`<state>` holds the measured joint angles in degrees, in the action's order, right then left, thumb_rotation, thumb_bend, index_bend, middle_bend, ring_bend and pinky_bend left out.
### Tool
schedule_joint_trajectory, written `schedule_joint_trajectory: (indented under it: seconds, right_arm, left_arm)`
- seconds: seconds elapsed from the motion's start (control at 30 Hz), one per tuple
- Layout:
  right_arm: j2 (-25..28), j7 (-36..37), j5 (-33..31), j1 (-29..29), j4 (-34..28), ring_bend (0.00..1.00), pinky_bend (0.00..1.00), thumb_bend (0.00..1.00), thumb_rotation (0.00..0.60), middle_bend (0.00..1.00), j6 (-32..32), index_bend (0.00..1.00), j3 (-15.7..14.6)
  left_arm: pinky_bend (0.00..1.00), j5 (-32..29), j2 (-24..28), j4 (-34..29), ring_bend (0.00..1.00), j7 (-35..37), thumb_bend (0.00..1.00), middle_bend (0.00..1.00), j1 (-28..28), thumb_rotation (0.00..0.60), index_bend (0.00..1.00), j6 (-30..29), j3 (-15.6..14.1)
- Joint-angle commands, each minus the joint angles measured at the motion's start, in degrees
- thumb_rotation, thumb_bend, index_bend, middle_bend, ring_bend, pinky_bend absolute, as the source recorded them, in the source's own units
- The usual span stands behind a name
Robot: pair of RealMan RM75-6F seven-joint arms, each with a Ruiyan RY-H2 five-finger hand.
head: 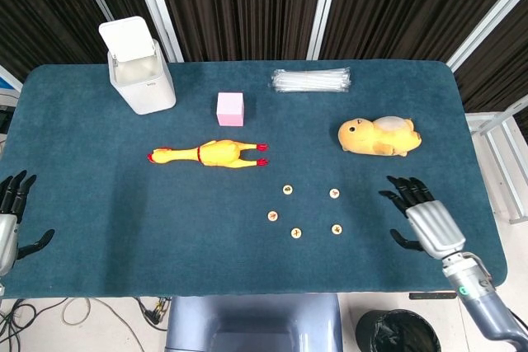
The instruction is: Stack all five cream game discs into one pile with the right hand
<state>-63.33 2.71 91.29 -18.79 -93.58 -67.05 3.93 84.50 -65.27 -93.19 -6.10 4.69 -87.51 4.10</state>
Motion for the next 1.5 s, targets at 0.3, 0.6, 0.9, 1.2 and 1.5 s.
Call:
schedule_joint_trajectory:
  seconds: [0.3,0.6,0.9,1.2,1.5]
  right_arm:
    - [-7.4,-8.0,-5.4,-4.4,0.8,0.00,0.03,0.39,0.600,0.00,8.3,0.27,-0.6]
    - [-11.6,-11.0,-7.5,-6.8,2.6,0.00,0.05,0.39,0.600,0.00,12.0,0.29,-1.1]
    - [-15.1,-12.9,-10.7,-8.8,5.1,0.00,0.05,0.39,0.600,0.00,14.7,0.31,-0.6]
    - [-17.1,-12.6,-13.0,-10.1,8.2,0.00,0.05,0.39,0.600,0.00,16.4,0.38,-0.5]
    - [-18.2,-12.0,-13.5,-10.8,9.7,0.00,0.06,0.39,0.600,0.00,16.8,0.42,-0.9]
  left_arm:
    - [0.07,0.0,0.0,0.1,0.00,0.2,0.17,0.00,0.0,0.600,0.04,0.1,0.0]
    - [0.07,-0.4,-0.2,0.2,0.00,0.0,0.17,0.00,0.1,0.600,0.04,0.3,0.2]
    - [0.07,-0.5,-0.1,0.3,0.00,0.1,0.17,0.00,0.2,0.600,0.04,0.5,0.1]
    - [0.07,-0.5,-0.1,0.3,0.00,0.1,0.17,0.00,0.2,0.600,0.04,0.5,0.2]
    - [0.07,-0.3,-0.3,0.3,0.00,-0.2,0.17,0.00,0.3,0.600,0.04,0.4,0.1]
